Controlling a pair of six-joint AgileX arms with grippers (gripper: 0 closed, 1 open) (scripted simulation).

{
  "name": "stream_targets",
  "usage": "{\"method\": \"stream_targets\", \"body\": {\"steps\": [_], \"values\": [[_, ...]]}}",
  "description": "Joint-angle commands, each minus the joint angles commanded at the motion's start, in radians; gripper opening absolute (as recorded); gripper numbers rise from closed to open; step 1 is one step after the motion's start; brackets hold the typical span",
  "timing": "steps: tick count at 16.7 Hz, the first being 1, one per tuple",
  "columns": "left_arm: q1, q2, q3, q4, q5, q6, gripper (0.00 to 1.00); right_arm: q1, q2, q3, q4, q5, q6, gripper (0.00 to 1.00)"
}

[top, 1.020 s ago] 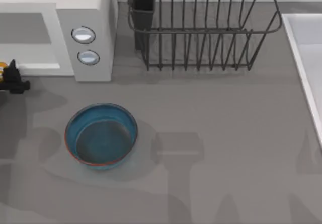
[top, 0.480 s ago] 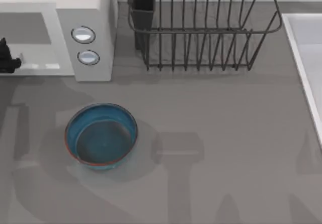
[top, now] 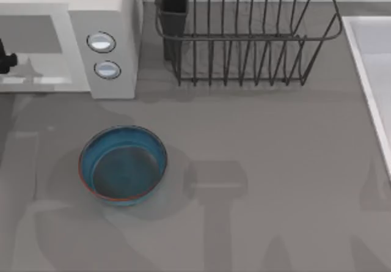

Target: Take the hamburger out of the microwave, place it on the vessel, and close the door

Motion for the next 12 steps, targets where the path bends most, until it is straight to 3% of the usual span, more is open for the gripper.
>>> {"method": "stream_targets", "body": {"steps": [6, 12], "values": [[-0.014, 0.012, 0.035, -0.093, 0.052, 0.088, 0.0, 0.0, 0.0, 0.0, 0.0, 0.0, 0.0, 1.0], [-0.068, 0.052, 0.165, -0.473, 0.241, 0.437, 0.0, 0.0, 0.0, 0.0, 0.0, 0.0, 0.0, 1.0]]}}
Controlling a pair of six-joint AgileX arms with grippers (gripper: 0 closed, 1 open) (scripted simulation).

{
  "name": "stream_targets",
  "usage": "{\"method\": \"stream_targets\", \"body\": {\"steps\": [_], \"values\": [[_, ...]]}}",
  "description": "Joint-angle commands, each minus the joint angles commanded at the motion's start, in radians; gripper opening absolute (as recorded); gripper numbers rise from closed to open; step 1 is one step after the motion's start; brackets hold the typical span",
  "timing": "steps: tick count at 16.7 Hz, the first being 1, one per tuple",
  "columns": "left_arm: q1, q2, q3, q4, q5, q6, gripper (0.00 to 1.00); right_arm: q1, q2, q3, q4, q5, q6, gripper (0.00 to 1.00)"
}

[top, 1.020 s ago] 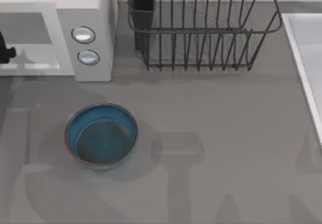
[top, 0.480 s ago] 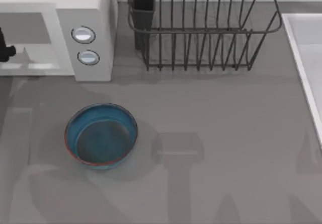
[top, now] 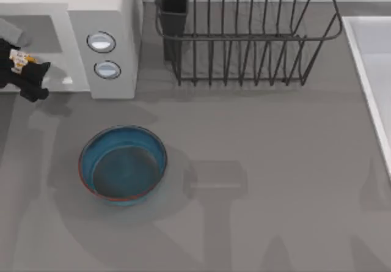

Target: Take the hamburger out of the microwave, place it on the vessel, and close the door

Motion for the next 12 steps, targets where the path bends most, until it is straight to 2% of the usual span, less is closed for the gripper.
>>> {"method": "stream_targets", "body": {"steps": [8, 12], "values": [[-0.094, 0.105, 0.205, -0.725, 0.322, 0.68, 0.0, 0.0, 0.0, 0.0, 0.0, 0.0, 0.0, 1.0], [-0.136, 0.165, 0.283, -1.072, 0.459, 1.007, 0.0, 0.0, 0.0, 0.0, 0.0, 0.0, 0.0, 1.0]]}}
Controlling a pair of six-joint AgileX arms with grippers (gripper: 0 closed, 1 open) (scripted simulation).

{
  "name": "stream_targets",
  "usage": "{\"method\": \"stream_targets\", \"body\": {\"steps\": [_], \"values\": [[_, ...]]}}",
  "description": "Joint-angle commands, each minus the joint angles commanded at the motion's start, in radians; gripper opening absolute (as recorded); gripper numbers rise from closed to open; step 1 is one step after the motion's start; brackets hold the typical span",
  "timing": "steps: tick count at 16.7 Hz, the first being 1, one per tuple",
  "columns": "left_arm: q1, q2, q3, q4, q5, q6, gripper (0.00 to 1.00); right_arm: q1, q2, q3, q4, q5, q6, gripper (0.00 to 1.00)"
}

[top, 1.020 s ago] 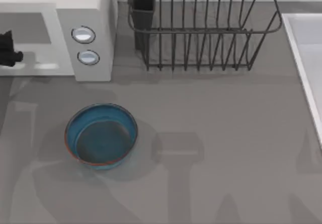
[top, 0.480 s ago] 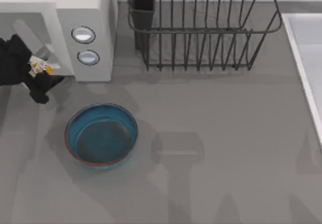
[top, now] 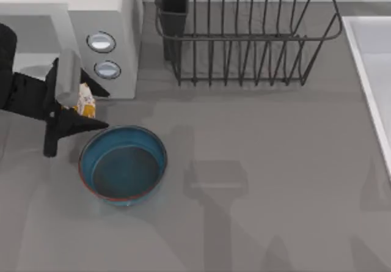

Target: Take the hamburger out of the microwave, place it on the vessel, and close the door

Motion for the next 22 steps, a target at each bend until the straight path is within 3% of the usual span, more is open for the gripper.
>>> {"method": "stream_targets", "body": {"steps": [4, 8, 15, 22], "values": [[-0.031, 0.051, 0.052, -0.265, 0.098, 0.247, 0.0, 0.0, 0.0, 0.0, 0.0, 0.0, 0.0, 1.0], [-0.045, 0.076, 0.074, -0.378, 0.141, 0.357, 0.0, 0.0, 0.0, 0.0, 0.0, 0.0, 0.0, 1.0], [-0.046, 0.074, 0.068, -0.357, 0.141, 0.345, 0.0, 0.0, 0.0, 0.0, 0.0, 0.0, 0.0, 1.0], [-0.133, 0.086, -0.024, -0.102, 0.166, 0.177, 0.0, 0.0, 0.0, 0.0, 0.0, 0.0, 0.0, 1.0]]}}
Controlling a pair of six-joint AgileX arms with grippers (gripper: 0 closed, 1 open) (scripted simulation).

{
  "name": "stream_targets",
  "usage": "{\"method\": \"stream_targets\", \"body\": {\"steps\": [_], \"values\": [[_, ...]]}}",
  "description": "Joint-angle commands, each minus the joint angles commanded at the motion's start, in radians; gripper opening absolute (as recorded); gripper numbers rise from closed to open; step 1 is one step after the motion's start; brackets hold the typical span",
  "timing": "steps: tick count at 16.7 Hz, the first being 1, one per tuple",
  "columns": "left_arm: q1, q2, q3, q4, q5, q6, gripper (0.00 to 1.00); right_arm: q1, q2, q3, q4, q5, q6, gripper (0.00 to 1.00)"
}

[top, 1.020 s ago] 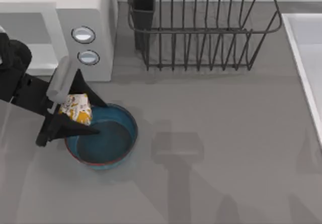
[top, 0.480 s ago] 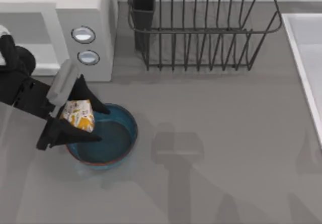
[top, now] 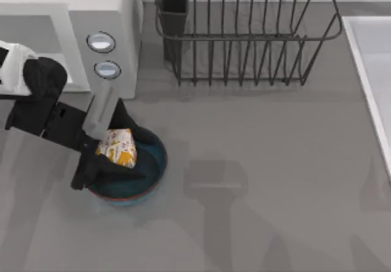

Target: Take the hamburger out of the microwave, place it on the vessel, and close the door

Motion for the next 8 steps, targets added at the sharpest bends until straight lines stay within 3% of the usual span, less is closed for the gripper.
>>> {"method": "stream_targets", "body": {"steps": [5, 8], "values": [[-0.009, 0.002, -0.01, 0.019, 0.002, -0.017, 0.0, 0.0, 0.0, 0.0, 0.0, 0.0, 0.0, 1.0], [-0.009, 0.002, -0.01, 0.019, 0.002, -0.017, 0.23, 0.0, 0.0, 0.0, 0.0, 0.0, 0.0, 1.0]]}}
